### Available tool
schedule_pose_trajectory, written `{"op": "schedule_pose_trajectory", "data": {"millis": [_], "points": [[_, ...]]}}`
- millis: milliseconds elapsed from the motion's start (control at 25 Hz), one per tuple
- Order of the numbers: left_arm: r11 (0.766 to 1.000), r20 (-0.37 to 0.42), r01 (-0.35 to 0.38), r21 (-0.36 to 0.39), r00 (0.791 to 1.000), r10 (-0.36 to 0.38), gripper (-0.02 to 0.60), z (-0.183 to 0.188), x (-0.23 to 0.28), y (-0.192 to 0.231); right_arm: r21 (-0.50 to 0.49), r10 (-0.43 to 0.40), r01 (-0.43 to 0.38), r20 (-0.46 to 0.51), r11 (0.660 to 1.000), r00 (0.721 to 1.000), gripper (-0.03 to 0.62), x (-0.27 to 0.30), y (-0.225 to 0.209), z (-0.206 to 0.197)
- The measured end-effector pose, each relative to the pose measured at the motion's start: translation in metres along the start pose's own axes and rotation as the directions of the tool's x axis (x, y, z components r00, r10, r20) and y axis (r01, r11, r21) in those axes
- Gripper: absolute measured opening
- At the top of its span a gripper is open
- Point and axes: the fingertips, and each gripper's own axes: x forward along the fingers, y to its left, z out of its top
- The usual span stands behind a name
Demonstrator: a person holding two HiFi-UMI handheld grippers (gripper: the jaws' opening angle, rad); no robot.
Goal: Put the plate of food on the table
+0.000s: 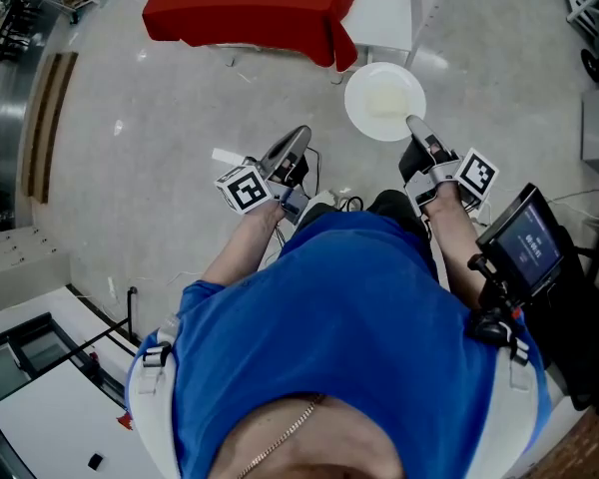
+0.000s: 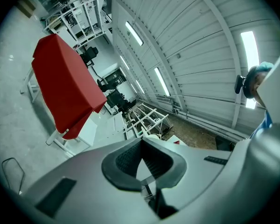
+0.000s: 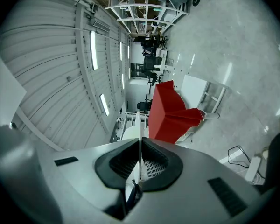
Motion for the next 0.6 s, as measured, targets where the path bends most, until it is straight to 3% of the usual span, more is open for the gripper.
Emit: {"op": "schedule_pose_trajectory", "data": {"millis": [360, 600], "points": [[0.999, 0.076, 0.029, -0.032, 0.997, -0.027, 0.006, 0.002, -0.008, -0.007, -0.025, 0.018, -0.018, -0.004, 1.000, 1.000, 0.014, 0.007, 0.011, 0.010], [0.995, 0.125, 0.086, -0.042, 0.989, -0.080, 0.006, 0.004, -0.015, -0.022, -0.024, 0.029, -0.029, -0.008, 0.999, 1.000, 0.014, 0.009, 0.013, 0.013]]}}
